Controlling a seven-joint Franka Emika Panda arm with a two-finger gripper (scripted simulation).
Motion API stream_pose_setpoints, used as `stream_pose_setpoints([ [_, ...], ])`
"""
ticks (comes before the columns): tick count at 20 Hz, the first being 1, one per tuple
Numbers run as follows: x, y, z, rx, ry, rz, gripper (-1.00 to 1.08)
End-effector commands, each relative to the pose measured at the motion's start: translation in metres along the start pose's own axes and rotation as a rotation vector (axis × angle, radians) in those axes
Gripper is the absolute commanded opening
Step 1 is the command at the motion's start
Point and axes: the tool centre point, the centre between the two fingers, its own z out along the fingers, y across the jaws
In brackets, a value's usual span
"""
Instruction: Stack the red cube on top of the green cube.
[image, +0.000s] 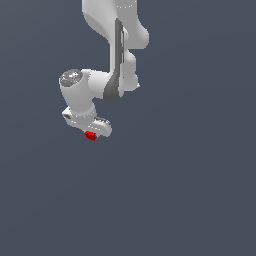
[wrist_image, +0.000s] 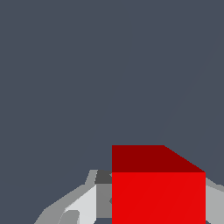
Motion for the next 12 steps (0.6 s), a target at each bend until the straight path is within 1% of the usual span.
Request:
stream_pose_setpoints([
  [1,-0.006,0.000,0.002,0.000,0.000,0.000,-1.00],
  [7,-0.032,0.002,0.012,0.000,0.000,0.000,-1.00],
  [12,-0.064,0.004,0.025,0.000,0.000,0.000,-1.00],
])
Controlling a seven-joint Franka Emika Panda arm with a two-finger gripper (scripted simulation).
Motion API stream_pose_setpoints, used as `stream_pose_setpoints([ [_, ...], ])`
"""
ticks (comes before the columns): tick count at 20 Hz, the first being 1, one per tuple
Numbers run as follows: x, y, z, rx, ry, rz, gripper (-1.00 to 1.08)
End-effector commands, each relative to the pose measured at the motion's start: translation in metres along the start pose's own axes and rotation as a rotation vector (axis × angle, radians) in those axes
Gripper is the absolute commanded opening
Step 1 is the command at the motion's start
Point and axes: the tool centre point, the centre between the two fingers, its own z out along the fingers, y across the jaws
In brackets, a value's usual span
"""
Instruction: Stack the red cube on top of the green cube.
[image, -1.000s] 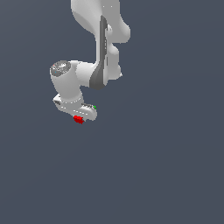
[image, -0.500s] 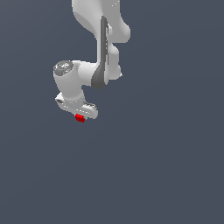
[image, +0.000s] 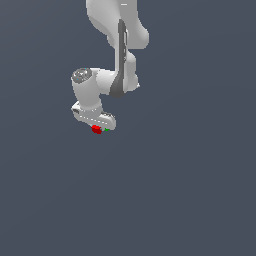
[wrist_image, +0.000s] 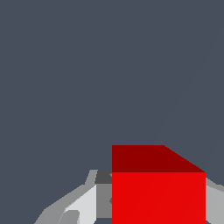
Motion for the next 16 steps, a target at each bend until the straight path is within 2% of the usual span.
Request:
stream_pose_setpoints([
  [1,-0.017,0.001,0.007,0.000,0.000,0.000,-1.00],
  [9,-0.059,0.003,0.024,0.000,0.000,0.000,-1.00],
  [16,-0.076,0.004,0.031,0.000,0.000,0.000,-1.00],
])
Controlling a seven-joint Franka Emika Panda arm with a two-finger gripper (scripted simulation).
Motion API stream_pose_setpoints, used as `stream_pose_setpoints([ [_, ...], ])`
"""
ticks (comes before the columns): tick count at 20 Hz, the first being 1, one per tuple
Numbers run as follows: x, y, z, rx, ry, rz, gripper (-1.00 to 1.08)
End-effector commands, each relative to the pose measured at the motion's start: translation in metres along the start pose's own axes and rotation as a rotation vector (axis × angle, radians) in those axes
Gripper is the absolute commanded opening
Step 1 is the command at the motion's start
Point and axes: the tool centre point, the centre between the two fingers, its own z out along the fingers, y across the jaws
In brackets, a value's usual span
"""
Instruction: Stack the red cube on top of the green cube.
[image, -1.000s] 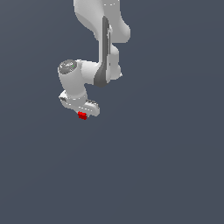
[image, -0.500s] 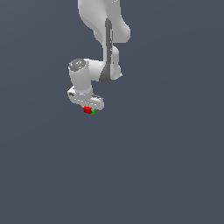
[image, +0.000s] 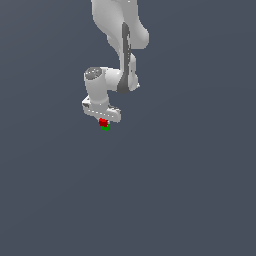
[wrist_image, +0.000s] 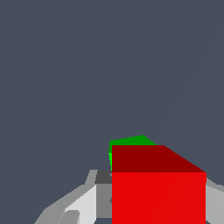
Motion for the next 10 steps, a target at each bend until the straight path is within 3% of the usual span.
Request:
stream_pose_setpoints([
  [1,-0.0030,0.0002,0.0011,0.000,0.001,0.000,-1.00],
  [2,-0.0032,0.0002,0.0014,0.000,0.001,0.000,-1.00],
  [3,-0.0032,0.0002,0.0014,0.000,0.001,0.000,1.00],
  [10,-0.0032,0.0002,0.0014,0.000,0.001,0.000,1.00],
])
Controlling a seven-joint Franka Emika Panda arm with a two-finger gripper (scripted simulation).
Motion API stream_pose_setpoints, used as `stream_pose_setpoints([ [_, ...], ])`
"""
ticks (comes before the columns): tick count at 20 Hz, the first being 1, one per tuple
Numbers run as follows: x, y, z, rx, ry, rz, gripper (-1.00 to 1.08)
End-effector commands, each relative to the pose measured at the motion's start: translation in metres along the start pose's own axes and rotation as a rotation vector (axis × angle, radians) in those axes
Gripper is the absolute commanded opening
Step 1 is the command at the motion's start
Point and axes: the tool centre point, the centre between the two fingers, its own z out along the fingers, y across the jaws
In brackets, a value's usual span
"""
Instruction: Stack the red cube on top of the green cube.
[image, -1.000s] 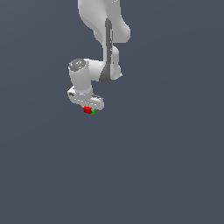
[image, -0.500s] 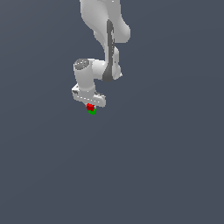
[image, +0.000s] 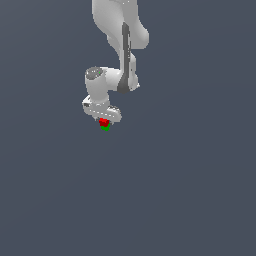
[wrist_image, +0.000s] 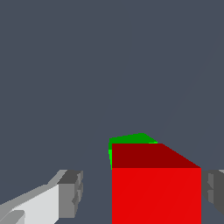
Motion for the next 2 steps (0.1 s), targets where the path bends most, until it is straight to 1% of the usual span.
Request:
stream_pose_setpoints([
  [1,0.0000,0.0000,0.0000,0.000,0.000,0.000,1.00],
  [2,0.0000,0.0000,0.0000,0.000,0.000,0.000,1.00],
])
